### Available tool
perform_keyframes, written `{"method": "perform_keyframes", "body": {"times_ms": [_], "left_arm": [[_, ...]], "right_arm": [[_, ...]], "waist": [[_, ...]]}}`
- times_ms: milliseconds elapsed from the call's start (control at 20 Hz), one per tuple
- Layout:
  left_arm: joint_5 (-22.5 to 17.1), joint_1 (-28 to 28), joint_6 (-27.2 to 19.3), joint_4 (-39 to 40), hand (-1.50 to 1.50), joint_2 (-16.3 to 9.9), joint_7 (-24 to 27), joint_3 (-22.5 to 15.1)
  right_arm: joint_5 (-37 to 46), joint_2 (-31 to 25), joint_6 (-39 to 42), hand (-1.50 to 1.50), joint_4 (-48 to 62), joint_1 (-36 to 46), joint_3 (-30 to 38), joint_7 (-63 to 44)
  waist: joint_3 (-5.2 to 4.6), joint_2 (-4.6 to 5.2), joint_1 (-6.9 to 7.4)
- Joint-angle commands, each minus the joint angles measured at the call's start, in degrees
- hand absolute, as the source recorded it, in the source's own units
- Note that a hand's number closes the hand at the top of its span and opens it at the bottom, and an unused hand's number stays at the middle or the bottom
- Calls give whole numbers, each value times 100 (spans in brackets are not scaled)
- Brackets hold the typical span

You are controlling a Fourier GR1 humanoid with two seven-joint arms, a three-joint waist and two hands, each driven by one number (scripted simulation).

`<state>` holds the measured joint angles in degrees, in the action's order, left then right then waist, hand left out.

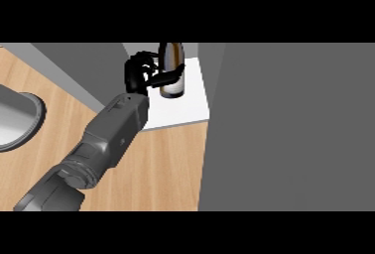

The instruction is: Pick up the wine, place it into the cabinet and close the cabinet

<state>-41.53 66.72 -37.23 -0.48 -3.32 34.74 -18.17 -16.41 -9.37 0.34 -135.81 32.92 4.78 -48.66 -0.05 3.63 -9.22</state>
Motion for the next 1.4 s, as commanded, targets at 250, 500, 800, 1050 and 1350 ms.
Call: {"method": "perform_keyframes", "body": {"times_ms": [250,500,800,1050,1350], "left_arm": [[326,-238,-659,47,150,-244,-213,-296],[523,-376,-526,44,150,-429,-427,-475],[513,-350,-210,43,-150,-484,-487,-456],[455,-411,-163,42,-150,-492,-532,-393],[573,-295,62,41,-150,-690,-442,-501]], "right_arm": [[-95,5,66,-150,-59,-34,-17,34],[-75,46,90,-150,-190,-72,-150,20],[-44,66,34,-150,-55,32,-139,27],[-86,72,52,-150,-132,-65,-148,27],[19,61,21,-150,-198,14,-240,9]], "waist": [[-10,52,-25],[-18,81,-76],[-28,87,-35],[-23,61,-38],[-28,2,43]]}}
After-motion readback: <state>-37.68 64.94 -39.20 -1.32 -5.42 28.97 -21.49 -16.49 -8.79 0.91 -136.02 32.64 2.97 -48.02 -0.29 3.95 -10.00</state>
